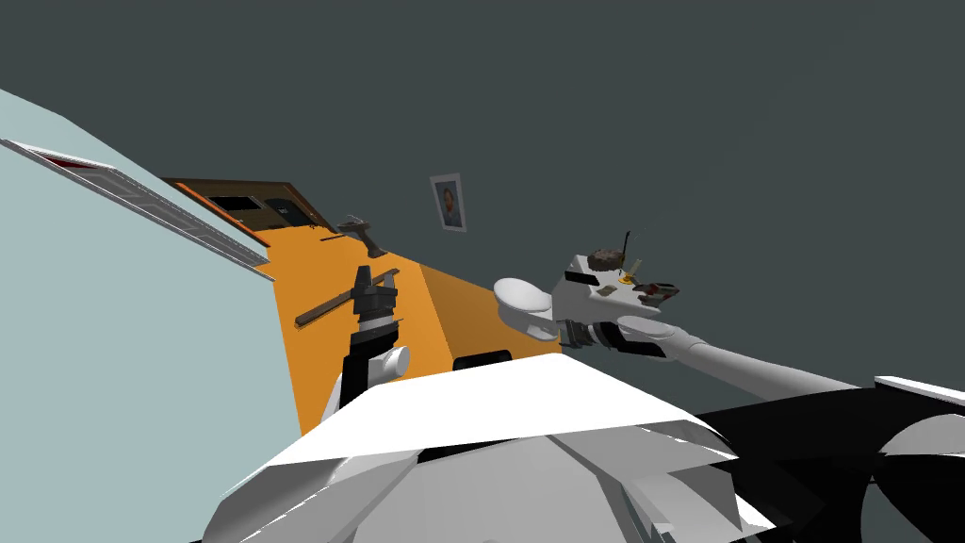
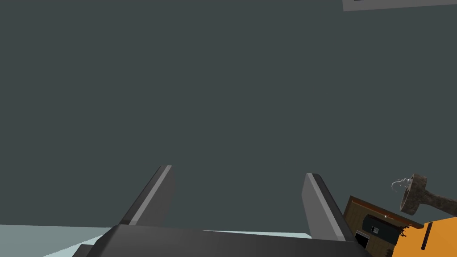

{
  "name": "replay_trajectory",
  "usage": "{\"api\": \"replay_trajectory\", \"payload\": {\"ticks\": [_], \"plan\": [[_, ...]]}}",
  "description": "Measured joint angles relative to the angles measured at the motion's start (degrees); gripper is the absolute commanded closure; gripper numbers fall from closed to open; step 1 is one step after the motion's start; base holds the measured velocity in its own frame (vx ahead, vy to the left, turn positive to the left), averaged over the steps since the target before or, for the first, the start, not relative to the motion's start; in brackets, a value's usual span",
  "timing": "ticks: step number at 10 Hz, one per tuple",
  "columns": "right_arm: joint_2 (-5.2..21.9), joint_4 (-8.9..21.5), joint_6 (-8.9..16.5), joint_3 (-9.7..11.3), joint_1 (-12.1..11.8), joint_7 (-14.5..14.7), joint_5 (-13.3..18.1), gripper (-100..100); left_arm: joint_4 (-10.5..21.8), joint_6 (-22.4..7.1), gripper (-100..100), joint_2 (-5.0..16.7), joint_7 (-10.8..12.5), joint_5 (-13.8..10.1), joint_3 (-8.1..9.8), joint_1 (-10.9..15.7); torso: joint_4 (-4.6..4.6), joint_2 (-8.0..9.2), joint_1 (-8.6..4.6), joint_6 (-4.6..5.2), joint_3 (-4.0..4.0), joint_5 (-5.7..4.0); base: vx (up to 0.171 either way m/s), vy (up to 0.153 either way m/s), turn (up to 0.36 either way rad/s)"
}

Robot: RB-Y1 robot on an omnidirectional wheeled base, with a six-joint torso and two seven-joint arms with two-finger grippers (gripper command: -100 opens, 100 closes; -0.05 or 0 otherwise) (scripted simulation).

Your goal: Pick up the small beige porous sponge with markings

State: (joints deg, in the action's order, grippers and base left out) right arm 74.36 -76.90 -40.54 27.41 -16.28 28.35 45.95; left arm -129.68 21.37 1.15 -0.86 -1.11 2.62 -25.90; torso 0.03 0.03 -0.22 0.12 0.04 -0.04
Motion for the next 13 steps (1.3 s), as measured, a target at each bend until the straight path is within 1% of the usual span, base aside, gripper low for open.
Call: {"api": "replay_trajectory", "payload": {"ticks": [1, 2, 3, 4, 5, 6, 7, 8, 9, 10, 13], "plan": [[0.87, -0.18, 0.54, 0.24, -0.08, -0.01, 0.51, -100, 0.00, 0.00, 0, 0.00, 0.00, 0.00, 0.00, 0.00, 0.00, 0.00, -0.01, -0.02, 0.00, -0.01, 0.008, 0.002, -0.032], [2.62, -0.77, 1.10, 0.57, -0.14, -0.34, 1.25, -100, 0.00, 0.00, 0, 0.00, 0.00, 0.00, 0.00, 0.00, 0.00, 0.00, -0.02, -0.01, 0.00, 0.00, 0.013, 0.002, -0.053], [5.01, -1.76, 1.82, 0.39, -1.33, -0.19, 1.73, -100, 0.00, 0.00, 0, 0.00, 0.00, 0.00, 0.00, 0.00, 0.00, 0.00, -0.01, 0.00, 0.00, 0.00, 0.017, -0.002, -0.061], [6.51, -1.38, 2.25, 1.04, -0.89, -0.04, 3.02, -100, 0.00, 0.00, 0, 0.00, 0.00, 0.00, 0.00, 0.00, -0.01, -0.03, -0.03, -0.01, -0.02, -0.01, 0.017, -0.006, -0.056], [7.46, -0.03, 2.18, 2.05, 0.37, 0.09, 4.71, -100, 0.00, 0.00, 0, 0.00, 0.00, 0.00, 0.00, 0.00, -0.01, -0.04, -0.06, -0.01, -0.03, -0.02, 0.012, -0.004, -0.015], [8.26, 0.44, 1.92, 2.02, 0.27, 0.49, 5.01, -100, 0.00, 0.00, 0, 0.00, 0.00, 0.00, 0.00, 0.00, -0.01, -0.03, -0.05, -0.02, -0.02, -0.02, 0.011, -0.007, -0.027], [9.96, -0.39, 2.37, 1.87, -0.69, 0.79, 5.32, -100, 0.00, 0.00, 0, 0.00, 0.00, 0.00, 0.00, 0.00, 0.00, -0.01, -0.05, -0.01, -0.01, -0.02, 0.013, -0.010, -0.059], [11.46, -0.49, 2.71, 2.13, -0.78, 0.98, 6.22, -100, 0.00, 0.00, 0, 0.00, 0.00, 0.00, 0.00, 0.00, 0.00, -0.01, -0.06, -0.01, -0.01, -0.02, 0.017, -0.016, -0.059], [13.63, -1.73, 3.48, 2.23, -1.61, 0.84, 6.94, -100, 0.00, 0.00, 0, 0.00, 0.00, 0.00, 0.00, 0.00, -0.01, -0.02, -0.07, -0.01, -0.01, -0.02, 0.017, -0.020, -0.048], [15.69, -2.27, 4.04, 2.18, -2.37, 1.10, 7.45, -100, 0.00, 0.00, 0, 0.00, 0.00, 0.00, 0.00, 0.00, -0.01, -0.03, -0.09, -0.01, -0.02, -0.03, 0.017, -0.024, -0.054], [19.83, -2.31, 4.18, 2.75, -2.46, 1.77, 10.01, -100, 0.00, 0.00, 0, 0.00, 0.00, 0.00, 0.00, 0.00, -0.01, -0.03, -0.11, -0.02, -0.02, -0.05, 0.016, -0.024, -0.043]]}}
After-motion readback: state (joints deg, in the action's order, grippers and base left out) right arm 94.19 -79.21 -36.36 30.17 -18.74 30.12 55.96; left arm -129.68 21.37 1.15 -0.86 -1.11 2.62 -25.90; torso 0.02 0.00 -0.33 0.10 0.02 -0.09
